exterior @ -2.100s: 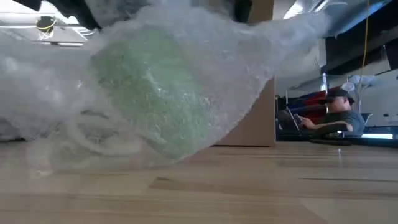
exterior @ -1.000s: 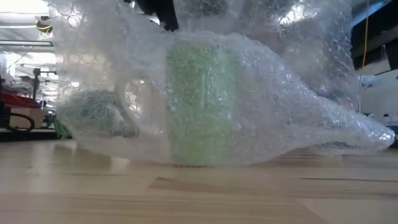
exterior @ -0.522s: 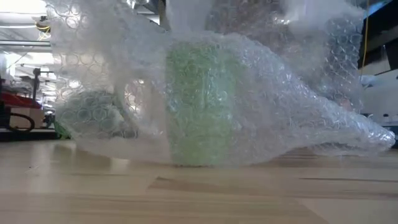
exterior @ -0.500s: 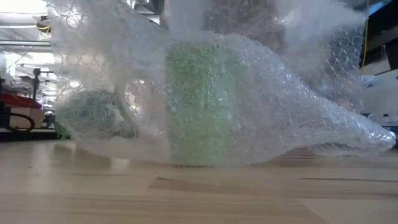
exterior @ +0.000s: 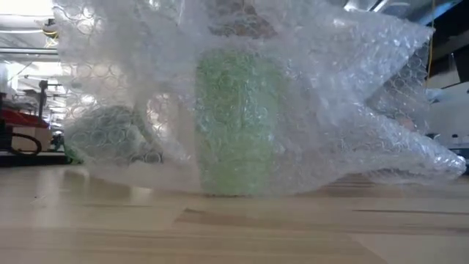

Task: Wrap mug
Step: Wrap the green mug in bubble wrap

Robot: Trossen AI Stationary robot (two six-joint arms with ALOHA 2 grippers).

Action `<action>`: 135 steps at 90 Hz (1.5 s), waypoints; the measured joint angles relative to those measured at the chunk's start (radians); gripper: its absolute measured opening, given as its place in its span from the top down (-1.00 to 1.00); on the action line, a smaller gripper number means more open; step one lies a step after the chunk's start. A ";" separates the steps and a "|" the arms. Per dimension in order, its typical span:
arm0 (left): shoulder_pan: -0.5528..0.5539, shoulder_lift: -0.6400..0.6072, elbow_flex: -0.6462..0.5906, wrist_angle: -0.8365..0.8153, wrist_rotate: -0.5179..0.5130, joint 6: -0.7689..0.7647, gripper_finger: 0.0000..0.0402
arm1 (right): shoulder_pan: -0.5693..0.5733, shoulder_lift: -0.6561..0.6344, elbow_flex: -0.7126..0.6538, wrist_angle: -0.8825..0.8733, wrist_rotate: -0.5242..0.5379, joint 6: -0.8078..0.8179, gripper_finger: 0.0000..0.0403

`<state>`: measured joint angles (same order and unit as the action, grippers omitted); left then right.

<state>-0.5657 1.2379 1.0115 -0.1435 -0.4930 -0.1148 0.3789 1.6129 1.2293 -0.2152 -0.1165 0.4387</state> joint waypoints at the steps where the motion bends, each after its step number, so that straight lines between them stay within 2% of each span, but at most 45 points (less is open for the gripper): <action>1: -0.004 -0.002 0.000 -0.008 -0.012 -0.009 1.00 | 0.000 0.005 0.006 -0.002 0.000 -0.002 0.37; 19: -0.085 -0.011 -0.008 -0.157 -0.184 -0.167 1.00 | 0.012 0.133 0.212 -0.162 -0.008 -0.124 0.10; 32: -0.149 -0.011 -0.058 -0.177 -0.266 -0.313 1.00 | 0.016 0.266 0.428 -0.402 -0.007 -0.228 0.06; 46: -0.231 -0.011 -0.129 -0.151 -0.380 -0.490 1.00 | 0.013 0.403 0.598 -0.673 0.012 -0.233 0.06; 67: -0.356 0.011 -0.218 -0.152 -0.530 -0.792 1.00 | 0.013 0.479 0.653 -0.722 0.002 -0.254 0.06; 84: -0.427 0.081 -0.257 -0.153 -0.578 -0.997 1.00 | -0.002 0.487 0.653 -0.703 0.023 -0.229 0.07; 97: -0.450 0.151 -0.258 -0.147 -0.601 -1.093 1.00 | -0.017 0.486 0.656 -0.666 0.042 -0.227 0.25; 109: -0.456 0.200 -0.258 -0.100 -0.606 -1.116 1.00 | -0.035 0.484 0.670 -0.661 0.063 -0.245 0.61; 120: -0.457 0.218 -0.258 -0.046 -0.605 -1.090 1.00 | -0.054 0.485 0.669 -0.673 0.036 -0.263 0.94; 135: -0.457 0.219 -0.258 0.001 -0.620 -1.032 1.00 | -0.069 0.502 0.669 -0.663 0.016 -0.262 0.93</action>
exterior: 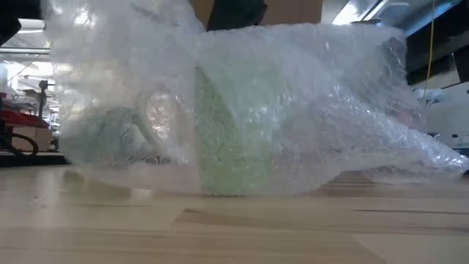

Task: Wrap mug
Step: Wrap the green mug in bubble wrap

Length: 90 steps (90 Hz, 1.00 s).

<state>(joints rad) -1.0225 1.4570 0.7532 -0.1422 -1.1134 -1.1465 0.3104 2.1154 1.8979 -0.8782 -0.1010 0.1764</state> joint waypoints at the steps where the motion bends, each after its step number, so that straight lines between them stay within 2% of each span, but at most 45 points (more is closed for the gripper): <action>1: 0.000 0.000 0.000 0.005 0.000 0.004 1.00 | 0.000 0.003 0.000 -0.002 -0.003 0.000 0.93; 18: 0.003 0.000 0.000 0.029 -0.003 0.023 1.00 | -0.013 0.073 0.000 0.012 -0.082 0.003 0.98; 39: 0.005 0.000 0.000 0.028 -0.003 0.019 1.00 | -0.017 0.133 0.002 -0.011 -0.105 0.005 1.00; 52: 0.016 0.049 0.000 0.045 0.007 -0.037 1.00 | -0.020 0.163 0.007 -0.033 -0.118 0.005 1.00; 69: 0.068 0.205 0.000 0.251 0.111 -0.020 1.00 | -0.031 0.170 0.005 -0.039 -0.128 0.025 1.00; 81: 0.121 0.312 0.000 0.451 0.149 0.076 1.00 | -0.031 0.172 0.020 -0.070 -0.131 0.031 1.00; 90: 0.154 0.352 0.000 0.540 0.161 0.145 1.00 | -0.031 0.172 0.028 -0.082 -0.130 0.031 1.00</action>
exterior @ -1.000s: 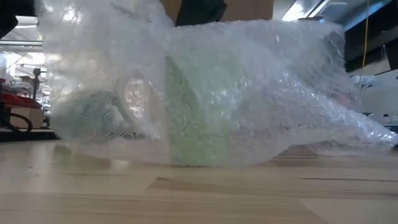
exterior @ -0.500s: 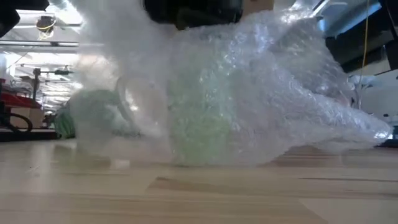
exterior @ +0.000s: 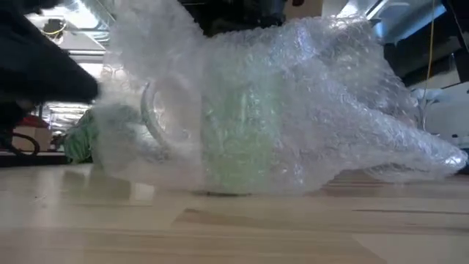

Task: Wrap mug
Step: Wrap the green mug in bubble wrap

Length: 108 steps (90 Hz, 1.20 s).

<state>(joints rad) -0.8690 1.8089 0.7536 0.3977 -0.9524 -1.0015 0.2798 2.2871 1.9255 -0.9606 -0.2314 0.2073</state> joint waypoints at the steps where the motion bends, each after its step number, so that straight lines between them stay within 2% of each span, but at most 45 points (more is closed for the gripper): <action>1: 0.003 0.002 0.000 0.005 0.000 0.005 1.00 | 0.000 0.000 0.000 0.000 0.000 0.000 1.00; 58: 0.077 0.007 0.003 0.006 0.013 0.081 1.00 | 0.001 -0.001 0.001 -0.003 -0.016 0.022 0.98; 68: 0.076 0.007 0.003 0.006 0.014 0.085 1.00 | 0.000 -0.004 0.032 -0.016 -0.049 0.006 0.86; 90: 0.077 0.007 0.004 0.007 0.027 0.085 1.00 | 0.003 0.001 0.148 -0.050 -0.049 0.002 0.44; 108: 0.061 -0.017 0.004 0.006 0.071 0.098 1.00 | 0.003 -0.001 0.168 -0.096 -0.039 0.024 0.38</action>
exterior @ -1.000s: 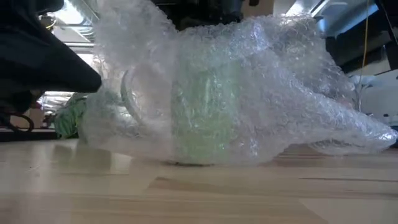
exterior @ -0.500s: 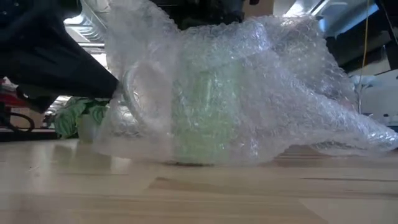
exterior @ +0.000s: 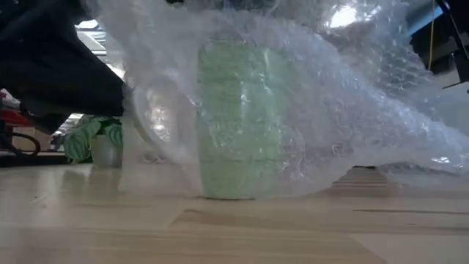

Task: Wrap mug
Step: Wrap the green mug in bubble wrap

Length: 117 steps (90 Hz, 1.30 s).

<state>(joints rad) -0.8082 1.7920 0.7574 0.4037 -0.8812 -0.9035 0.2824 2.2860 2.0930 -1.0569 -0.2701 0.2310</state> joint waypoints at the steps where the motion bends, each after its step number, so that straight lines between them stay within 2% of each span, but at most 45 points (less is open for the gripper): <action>1: -0.003 -0.004 0.000 0.000 0.000 0.004 1.00 | 0.000 0.000 0.000 -0.003 0.004 0.000 0.39; 12: -0.042 -0.077 0.009 -0.002 -0.009 0.090 1.00 | 0.000 0.000 -0.003 -0.030 0.053 0.000 0.47; 29: -0.118 -0.194 0.064 0.003 -0.137 0.338 1.00 | -0.001 -0.003 -0.009 0.002 0.059 -0.007 0.60; 42: -0.109 -0.217 0.097 0.000 -0.153 0.470 1.00 | -0.001 -0.004 -0.009 0.020 0.059 -0.024 0.68; 52: -0.060 -0.213 0.098 -0.014 -0.119 0.463 1.00 | -0.001 -0.004 -0.009 0.017 0.059 -0.027 0.77; 73: 0.054 -0.171 0.098 -0.028 0.048 0.393 1.00 | -0.001 -0.004 -0.010 0.014 0.060 -0.027 0.97; 86: 0.094 -0.136 0.098 -0.027 0.118 0.353 1.00 | -0.001 -0.004 -0.010 0.014 0.060 -0.028 0.99; 117: 0.135 -0.098 0.098 -0.048 0.150 0.287 1.00 | -0.001 -0.004 -0.010 0.014 0.060 -0.028 1.00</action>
<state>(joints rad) -0.6727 1.6936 0.8551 0.3561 -0.7315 -0.6162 0.2810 2.2822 2.0830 -1.0431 -0.2100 0.2031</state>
